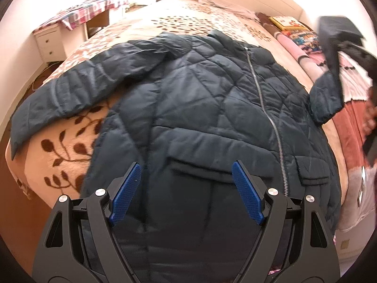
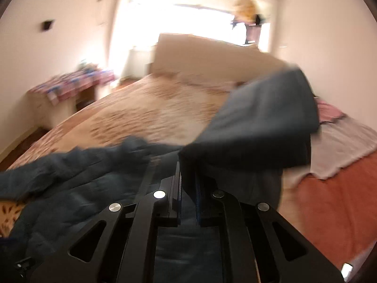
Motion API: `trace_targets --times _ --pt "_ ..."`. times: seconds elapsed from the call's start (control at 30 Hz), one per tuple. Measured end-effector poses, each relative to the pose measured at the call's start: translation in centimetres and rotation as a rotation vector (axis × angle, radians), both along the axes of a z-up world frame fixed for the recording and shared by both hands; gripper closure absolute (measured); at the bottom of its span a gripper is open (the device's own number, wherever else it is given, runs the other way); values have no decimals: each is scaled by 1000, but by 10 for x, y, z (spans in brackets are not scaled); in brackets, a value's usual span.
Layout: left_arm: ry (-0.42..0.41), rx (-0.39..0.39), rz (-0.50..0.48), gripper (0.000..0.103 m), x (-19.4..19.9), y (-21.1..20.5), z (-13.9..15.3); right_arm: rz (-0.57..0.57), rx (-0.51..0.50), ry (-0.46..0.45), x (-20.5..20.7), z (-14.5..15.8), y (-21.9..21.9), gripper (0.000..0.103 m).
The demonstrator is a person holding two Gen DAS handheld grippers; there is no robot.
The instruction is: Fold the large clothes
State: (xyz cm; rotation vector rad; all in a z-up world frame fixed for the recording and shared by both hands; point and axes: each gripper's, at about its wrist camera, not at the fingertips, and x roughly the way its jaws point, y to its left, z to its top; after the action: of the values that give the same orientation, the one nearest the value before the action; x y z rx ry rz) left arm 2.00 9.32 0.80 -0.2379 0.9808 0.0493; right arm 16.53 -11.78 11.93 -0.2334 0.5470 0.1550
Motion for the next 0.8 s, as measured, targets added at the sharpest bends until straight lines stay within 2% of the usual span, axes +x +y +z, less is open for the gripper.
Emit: trace_targets --times 0.03,0.07,0.1,0.13,0.17,0.3,0.47,0.63,0.73,0.8 --pt "2 1 8 24 0 4 -1 37 -3 48 4 -16 16 93" --pt "4 2 14 24 0 7 -2 67 -4 99 8 -27 28 85" --pt "8 1 21 24 0 11 -3 93 -11 178 17 -44 39 52" --pt "12 2 27 24 0 13 -4 98 -13 216 20 -54 45 36" --pt "14 2 33 24 1 16 -5 102 -7 235 19 -62 47 29" --pt "-3 13 41 24 7 23 -3 105 33 252 6 -61 37 29" --pt "-44 26 4 24 40 20 10 41 92 296 -18 -65 -4 29" --pt "-75 9 -39 24 100 9 21 -47 156 359 -53 -90 -46 29" --pt "-36 3 -36 24 156 2 12 -92 194 393 -68 -101 -72 29" --pt "0 10 0 24 183 0 4 -110 234 419 -69 -106 -91 29"
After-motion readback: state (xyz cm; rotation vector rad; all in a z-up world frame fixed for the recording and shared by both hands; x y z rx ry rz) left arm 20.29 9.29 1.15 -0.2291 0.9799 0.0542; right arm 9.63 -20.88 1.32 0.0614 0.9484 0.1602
